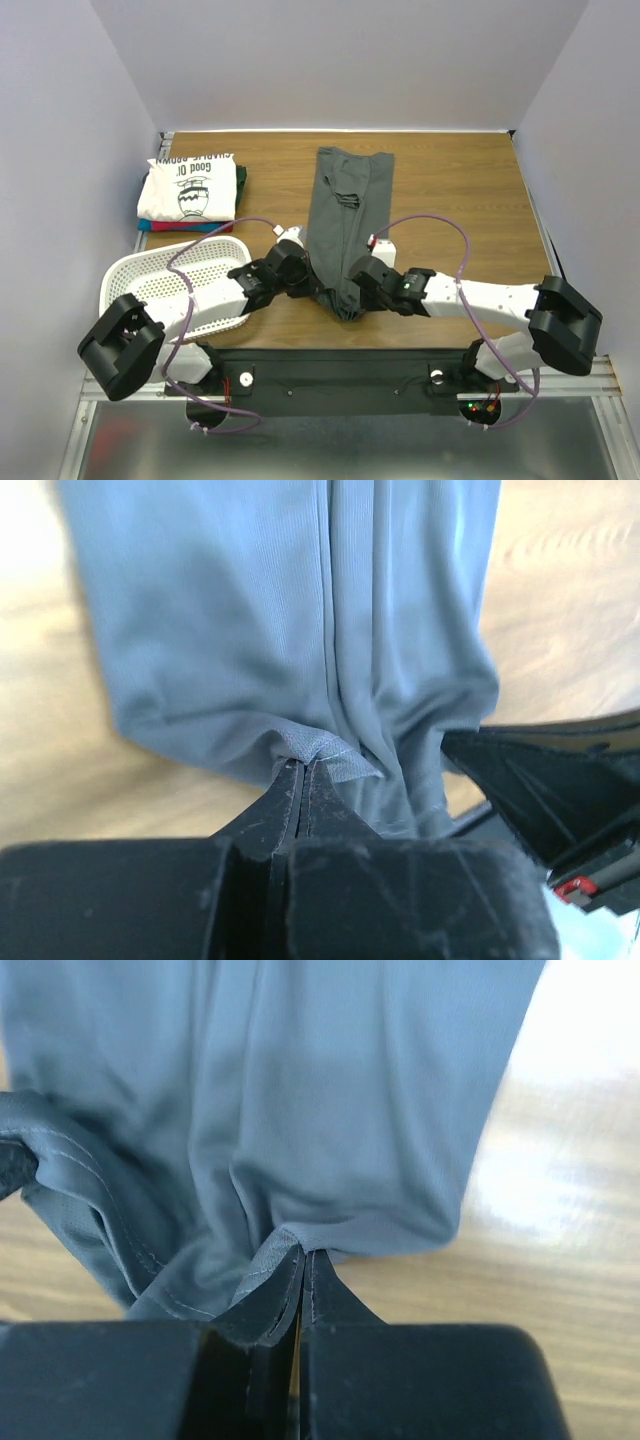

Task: Fold and stack the t-shirts
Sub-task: Fold the tshirt

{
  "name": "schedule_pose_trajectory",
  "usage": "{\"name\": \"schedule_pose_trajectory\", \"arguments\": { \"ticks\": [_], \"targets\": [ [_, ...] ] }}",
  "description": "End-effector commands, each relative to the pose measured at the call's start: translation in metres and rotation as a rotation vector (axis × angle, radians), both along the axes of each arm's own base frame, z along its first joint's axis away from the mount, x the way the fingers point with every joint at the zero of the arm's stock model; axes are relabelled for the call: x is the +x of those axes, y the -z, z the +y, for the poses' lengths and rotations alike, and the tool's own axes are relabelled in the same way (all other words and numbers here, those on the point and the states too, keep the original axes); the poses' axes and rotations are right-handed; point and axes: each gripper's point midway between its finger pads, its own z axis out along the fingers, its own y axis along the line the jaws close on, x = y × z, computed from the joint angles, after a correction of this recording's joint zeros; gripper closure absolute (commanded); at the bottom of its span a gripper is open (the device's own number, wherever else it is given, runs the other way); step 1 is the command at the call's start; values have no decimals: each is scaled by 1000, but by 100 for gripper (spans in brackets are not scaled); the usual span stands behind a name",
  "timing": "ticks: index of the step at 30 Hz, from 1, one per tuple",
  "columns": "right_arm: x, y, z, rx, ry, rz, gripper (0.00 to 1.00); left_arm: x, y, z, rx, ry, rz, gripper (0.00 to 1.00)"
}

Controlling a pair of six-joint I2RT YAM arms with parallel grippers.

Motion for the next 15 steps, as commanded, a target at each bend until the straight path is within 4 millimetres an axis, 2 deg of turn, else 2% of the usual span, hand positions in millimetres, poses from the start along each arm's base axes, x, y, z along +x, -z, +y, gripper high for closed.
{"name": "schedule_pose_trajectory", "arguments": {
  "ticks": [1,3,5,7,11,12,14,15],
  "targets": [
    [36,-23,7,-26,18,-114,100,39,-25,-1,-29,-32,-115,100],
    [44,-27,9,-43,13,-132,100,48,-30,-4,-28,-23,-148,100],
    [54,-24,5,-78,27,-138,100,57,-27,-3,-12,-20,-156,100],
    [65,-23,-1,-108,43,-150,100,68,-34,-4,-17,-27,-184,100],
    [83,-25,-11,-144,73,-170,100,95,-39,1,-10,-48,-223,100],
    [90,-26,-15,-158,78,-179,100,105,-48,-1,-19,-38,-264,100],
    [101,-27,-16,-171,82,-191,100,115,-44,-5,-2,-17,-276,100],
    [110,-27,-21,-185,87,-198,100,127,-53,-8,1,-4,-308,100]
  ]
}}
